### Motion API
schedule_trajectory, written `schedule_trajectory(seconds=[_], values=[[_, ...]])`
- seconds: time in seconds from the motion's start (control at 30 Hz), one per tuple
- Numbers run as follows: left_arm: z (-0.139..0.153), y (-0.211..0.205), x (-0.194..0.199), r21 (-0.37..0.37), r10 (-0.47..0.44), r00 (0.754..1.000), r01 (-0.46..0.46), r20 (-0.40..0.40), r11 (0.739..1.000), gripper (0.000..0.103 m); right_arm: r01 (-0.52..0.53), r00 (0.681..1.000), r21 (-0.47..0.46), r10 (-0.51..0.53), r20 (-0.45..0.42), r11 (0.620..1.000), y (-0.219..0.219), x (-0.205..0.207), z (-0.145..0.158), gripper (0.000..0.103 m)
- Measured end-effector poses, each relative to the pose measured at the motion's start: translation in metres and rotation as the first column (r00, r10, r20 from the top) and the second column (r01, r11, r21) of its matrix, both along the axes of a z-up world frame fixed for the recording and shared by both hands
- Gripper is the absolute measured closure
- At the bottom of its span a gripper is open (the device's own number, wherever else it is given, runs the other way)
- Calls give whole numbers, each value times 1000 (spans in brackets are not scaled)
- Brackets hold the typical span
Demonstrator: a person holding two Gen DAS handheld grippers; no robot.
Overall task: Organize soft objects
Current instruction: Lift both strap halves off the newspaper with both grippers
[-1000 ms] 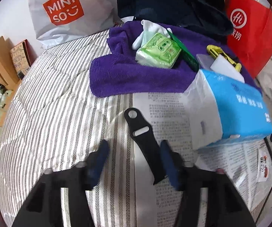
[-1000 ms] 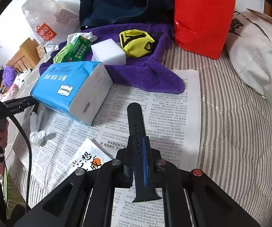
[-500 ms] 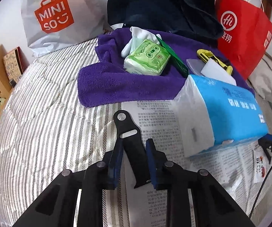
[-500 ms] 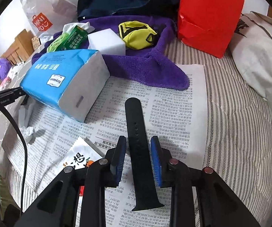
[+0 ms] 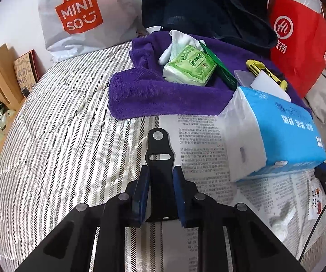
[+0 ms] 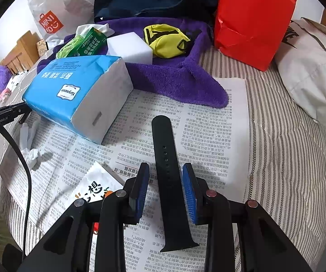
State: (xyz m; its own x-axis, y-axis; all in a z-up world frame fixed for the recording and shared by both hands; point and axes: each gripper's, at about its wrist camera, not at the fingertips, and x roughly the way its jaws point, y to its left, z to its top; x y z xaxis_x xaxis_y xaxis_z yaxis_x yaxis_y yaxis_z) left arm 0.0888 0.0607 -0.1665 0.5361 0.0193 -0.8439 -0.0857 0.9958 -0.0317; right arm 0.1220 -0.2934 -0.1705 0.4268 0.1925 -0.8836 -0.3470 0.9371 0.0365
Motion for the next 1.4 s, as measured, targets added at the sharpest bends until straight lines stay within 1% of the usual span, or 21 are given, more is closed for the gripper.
schedule_trajectory(seconds=[0.17, 0.47, 0.63, 0.77, 0.83, 0.9, 0.97, 1.03, 1.1, 1.13, 1.17, 1.27, 1.37, 1.4], values=[[-1, -7, 0, 34, 24, 1000, -25, 17, 999, 80, 10, 1000, 10, -11, 12, 1000, 0, 0, -1, 70], [-4, -10, -9, 45, 25, 994, -30, 111, 999, 80, 5, 994, 25, -8, 107, 1000, 0, -4, -4, 70], [-4, -9, -10, 38, 28, 992, -33, 125, 999, 80, -2, 987, 35, -4, 159, 999, -1, -10, -7, 70], [-5, -5, -11, 13, 31, 991, -33, 129, 999, 80, 0, 979, 49, -10, 203, 999, -2, -16, -9, 70], [-5, -7, -11, 22, 30, 991, -33, 128, 999, 80, 10, 980, 64, -22, 197, 998, -4, -15, -9, 70], [-6, -10, -10, 44, 27, 992, -33, 126, 999, 80, 5, 983, 55, -15, 185, 998, -3, -13, -8, 70], [-6, -9, -11, 42, 27, 992, -33, 127, 999, 80, -11, 987, 40, 4, 158, 999, -1, -11, -6, 72], [-6, -9, -11, 38, 28, 992, -33, 127, 999, 80, -19, 987, 28, 14, 157, 999, 1, -12, -6, 72], [-6, -12, -11, 49, 23, 992, -30, 126, 998, 82, -16, 990, 35, 11, 141, 999, 0, -10, -6, 72], [-7, -13, -10, 59, 21, 992, -29, 126, 998, 82, -20, 991, 41, 15, 131, 999, 0, -8, -5, 74], [-7, -13, -11, 62, 20, 992, -28, 126, 998, 82, -20, 993, 42, 15, 121, 999, -1, -6, -5, 80], [-6, -11, -12, 48, 23, 992, -29, 123, 998, 82, -26, 998, 43, 23, 67, 999, -2, -1, -2, 83], [-6, -10, -12, 37, 26, 993, -30, 111, 999, 81, -50, 997, -7, 50, 62, 999, 4, -2, -2, 83], [-6, -10, -11, 34, 27, 994, -31, 110, 999, 81, -46, 997, -9, 46, 58, 999, 5, -2, -2, 82]])
